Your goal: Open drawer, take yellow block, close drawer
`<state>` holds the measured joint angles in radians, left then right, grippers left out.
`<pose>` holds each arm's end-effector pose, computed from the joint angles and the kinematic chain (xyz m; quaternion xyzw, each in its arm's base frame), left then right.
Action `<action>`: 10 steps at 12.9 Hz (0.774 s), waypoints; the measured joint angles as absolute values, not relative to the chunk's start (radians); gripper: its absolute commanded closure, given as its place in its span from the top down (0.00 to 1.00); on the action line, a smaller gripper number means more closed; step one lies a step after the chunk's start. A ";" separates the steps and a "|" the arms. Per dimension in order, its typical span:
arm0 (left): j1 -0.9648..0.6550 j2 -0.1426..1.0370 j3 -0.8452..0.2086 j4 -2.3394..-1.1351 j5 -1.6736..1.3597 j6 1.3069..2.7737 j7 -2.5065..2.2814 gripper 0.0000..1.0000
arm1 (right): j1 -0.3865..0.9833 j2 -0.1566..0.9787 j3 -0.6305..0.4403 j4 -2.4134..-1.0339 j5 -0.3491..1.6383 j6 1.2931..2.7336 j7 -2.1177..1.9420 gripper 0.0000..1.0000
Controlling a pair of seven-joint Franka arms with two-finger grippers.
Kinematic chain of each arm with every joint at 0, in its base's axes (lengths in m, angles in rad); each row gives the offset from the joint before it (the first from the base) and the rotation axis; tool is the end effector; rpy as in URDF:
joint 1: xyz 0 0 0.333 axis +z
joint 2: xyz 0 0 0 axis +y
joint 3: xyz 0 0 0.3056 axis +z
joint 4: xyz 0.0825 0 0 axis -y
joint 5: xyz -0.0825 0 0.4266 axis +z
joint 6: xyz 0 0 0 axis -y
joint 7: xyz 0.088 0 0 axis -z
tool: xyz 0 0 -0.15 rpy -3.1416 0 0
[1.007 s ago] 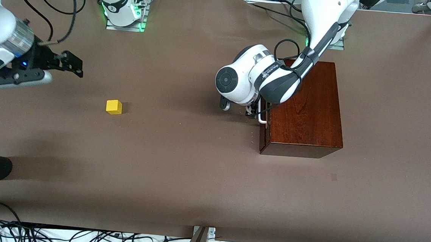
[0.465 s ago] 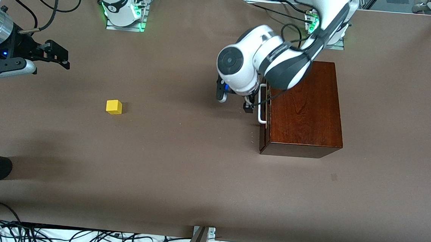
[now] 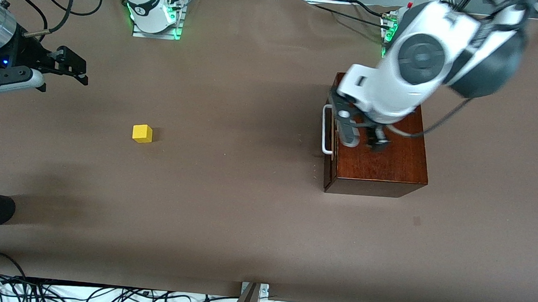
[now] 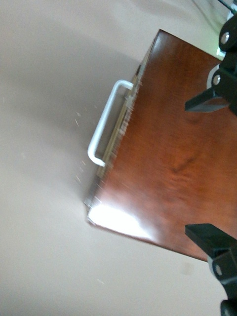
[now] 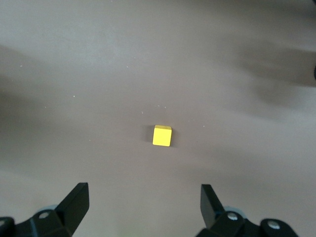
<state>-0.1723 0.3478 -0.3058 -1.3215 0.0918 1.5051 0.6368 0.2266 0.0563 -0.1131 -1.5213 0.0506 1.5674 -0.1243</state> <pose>0.6173 -0.2737 0.4785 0.8486 -0.5238 -0.0736 0.0119 0.6081 0.0785 0.5625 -0.9927 -0.1186 0.0048 0.0221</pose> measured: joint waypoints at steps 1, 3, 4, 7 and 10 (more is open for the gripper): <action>-0.140 0.322 -0.305 -1.320 0.091 1.476 0.584 1.00 | 0.227 0.056 -0.114 -1.521 0.050 1.567 -0.123 1.00; -0.077 0.292 -0.303 -1.302 0.091 1.417 0.520 1.00 | 0.226 0.057 -0.121 -1.518 0.050 1.570 -0.120 1.00; -0.039 0.288 -0.302 -1.279 0.091 1.388 0.515 1.00 | 0.225 0.057 -0.122 -1.516 0.050 1.571 -0.118 1.00; 0.063 0.286 -0.291 -1.241 0.090 1.388 0.498 1.00 | 0.226 0.059 -0.121 -1.516 0.050 1.572 -0.117 1.00; 0.045 0.251 -0.190 -1.265 0.068 1.474 0.305 1.00 | 0.225 0.059 -0.125 -1.516 0.050 1.570 -0.116 1.00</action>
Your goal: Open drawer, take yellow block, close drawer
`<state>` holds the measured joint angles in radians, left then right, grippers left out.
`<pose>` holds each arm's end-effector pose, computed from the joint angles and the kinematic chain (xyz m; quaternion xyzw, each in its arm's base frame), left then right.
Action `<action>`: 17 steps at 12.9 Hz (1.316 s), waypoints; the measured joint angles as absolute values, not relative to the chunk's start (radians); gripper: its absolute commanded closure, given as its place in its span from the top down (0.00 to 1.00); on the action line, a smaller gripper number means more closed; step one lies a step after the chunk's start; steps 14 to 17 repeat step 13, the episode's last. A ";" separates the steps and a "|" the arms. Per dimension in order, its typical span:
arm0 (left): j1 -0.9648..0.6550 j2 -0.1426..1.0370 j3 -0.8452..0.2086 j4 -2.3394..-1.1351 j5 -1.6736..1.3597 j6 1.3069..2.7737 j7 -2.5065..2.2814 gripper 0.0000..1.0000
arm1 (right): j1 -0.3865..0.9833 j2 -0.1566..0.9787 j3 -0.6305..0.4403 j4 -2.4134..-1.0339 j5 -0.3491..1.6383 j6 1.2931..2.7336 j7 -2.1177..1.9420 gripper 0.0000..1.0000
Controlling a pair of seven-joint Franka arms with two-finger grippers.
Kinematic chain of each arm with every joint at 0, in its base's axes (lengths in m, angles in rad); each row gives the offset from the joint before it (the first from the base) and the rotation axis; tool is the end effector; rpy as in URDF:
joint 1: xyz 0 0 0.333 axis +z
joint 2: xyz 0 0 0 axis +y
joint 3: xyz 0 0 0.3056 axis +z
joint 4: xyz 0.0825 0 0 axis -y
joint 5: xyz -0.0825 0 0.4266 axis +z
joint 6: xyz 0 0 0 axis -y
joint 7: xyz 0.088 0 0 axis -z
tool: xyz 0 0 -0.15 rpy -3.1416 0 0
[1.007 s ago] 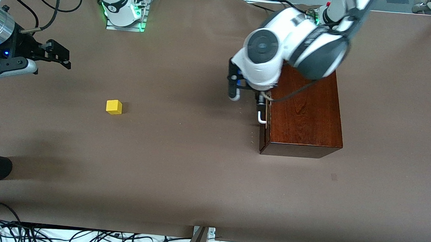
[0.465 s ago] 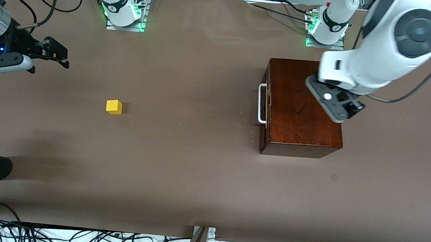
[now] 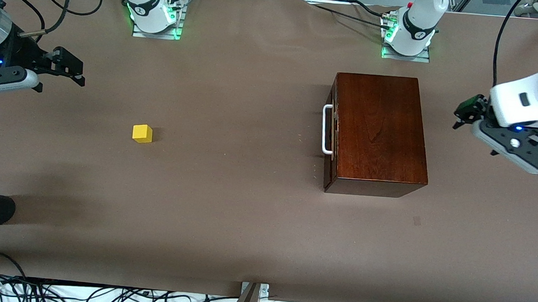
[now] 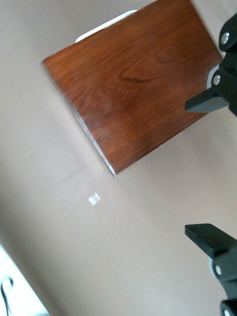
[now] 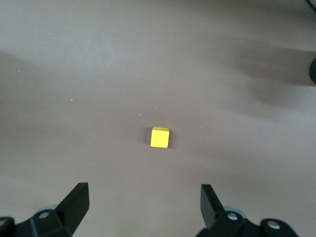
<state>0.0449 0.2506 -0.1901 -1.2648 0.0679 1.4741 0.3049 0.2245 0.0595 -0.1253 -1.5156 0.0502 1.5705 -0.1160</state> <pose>0.6544 -0.0701 0.5635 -0.9757 0.2181 0.0193 0.0088 0.6107 0.0702 0.5638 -0.9940 -0.1074 0.0019 0.0214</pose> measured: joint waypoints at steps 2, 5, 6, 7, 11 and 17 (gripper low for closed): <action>0.013 0.181 -0.115 -1.374 0.017 1.556 0.140 1.00 | 0.224 0.060 -0.135 -1.516 0.050 1.552 -0.112 1.00; -0.025 0.058 -0.055 -1.596 -0.016 1.723 0.002 1.00 | 0.224 0.060 -0.157 -1.516 0.050 1.518 -0.108 1.00; -0.032 0.021 -0.048 -1.656 -0.016 1.752 -0.013 1.00 | 0.225 0.060 -0.157 -1.516 0.050 1.517 -0.095 1.00; -0.034 -0.009 -0.046 -1.699 -0.016 1.764 -0.019 1.00 | 0.225 0.060 -0.155 -1.516 0.050 1.516 -0.085 1.00; -0.031 -0.038 -0.038 -1.743 -0.016 1.761 -0.023 1.00 | 0.226 0.060 -0.153 -1.516 0.050 1.516 -0.079 1.00; -0.030 -0.031 -0.037 -1.743 -0.016 1.750 -0.023 1.00 | 0.226 0.060 -0.153 -1.516 0.050 1.515 -0.078 1.00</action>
